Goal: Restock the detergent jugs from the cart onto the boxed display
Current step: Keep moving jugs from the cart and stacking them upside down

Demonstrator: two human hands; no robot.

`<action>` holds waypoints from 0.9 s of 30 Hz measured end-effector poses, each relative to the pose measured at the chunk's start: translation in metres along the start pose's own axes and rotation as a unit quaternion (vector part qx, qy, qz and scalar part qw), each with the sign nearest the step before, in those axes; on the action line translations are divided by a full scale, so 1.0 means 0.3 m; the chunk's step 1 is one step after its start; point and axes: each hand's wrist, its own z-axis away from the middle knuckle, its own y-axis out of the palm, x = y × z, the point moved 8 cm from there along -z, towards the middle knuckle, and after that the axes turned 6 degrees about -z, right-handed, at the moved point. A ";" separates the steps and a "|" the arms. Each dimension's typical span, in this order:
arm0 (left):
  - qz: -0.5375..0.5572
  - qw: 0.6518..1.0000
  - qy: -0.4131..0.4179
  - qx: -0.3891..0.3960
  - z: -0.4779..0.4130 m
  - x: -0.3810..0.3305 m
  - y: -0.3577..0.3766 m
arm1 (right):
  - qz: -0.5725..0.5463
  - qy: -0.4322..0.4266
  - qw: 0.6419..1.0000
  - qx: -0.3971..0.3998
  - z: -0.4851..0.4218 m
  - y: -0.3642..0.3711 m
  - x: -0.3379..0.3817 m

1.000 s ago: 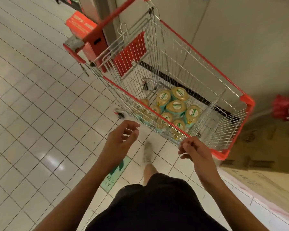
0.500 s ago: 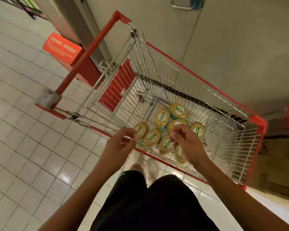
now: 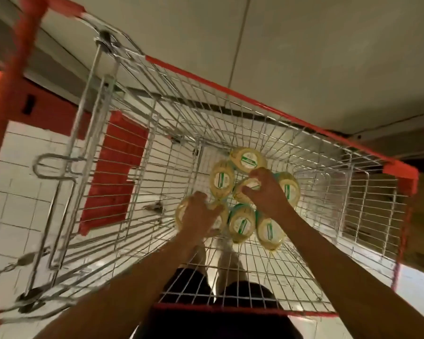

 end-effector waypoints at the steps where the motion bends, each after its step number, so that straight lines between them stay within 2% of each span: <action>1: -0.022 1.000 -0.019 -0.002 -0.070 0.007 0.032 | 0.021 0.011 1.000 0.004 -0.072 0.007 -0.036; 6: -0.047 0.999 -0.014 -0.014 -0.369 0.013 0.225 | 0.145 0.028 0.989 0.005 -0.420 0.078 -0.243; 12: -0.088 0.994 -0.070 -0.016 -0.631 0.097 0.436 | 0.315 0.054 0.947 0.029 -0.693 0.204 -0.487; 19: -0.058 0.994 -0.063 -0.065 -0.786 0.126 0.541 | 0.339 0.018 0.940 -0.027 -0.834 0.236 -0.535; 25: -0.063 0.988 -0.073 -0.120 -0.849 0.148 0.473 | 0.314 -0.016 0.949 0.020 -0.881 0.284 -0.519; 27: -0.059 0.989 -0.070 -0.117 -0.873 0.152 0.427 | 0.297 -0.032 0.954 0.035 -0.882 0.301 -0.501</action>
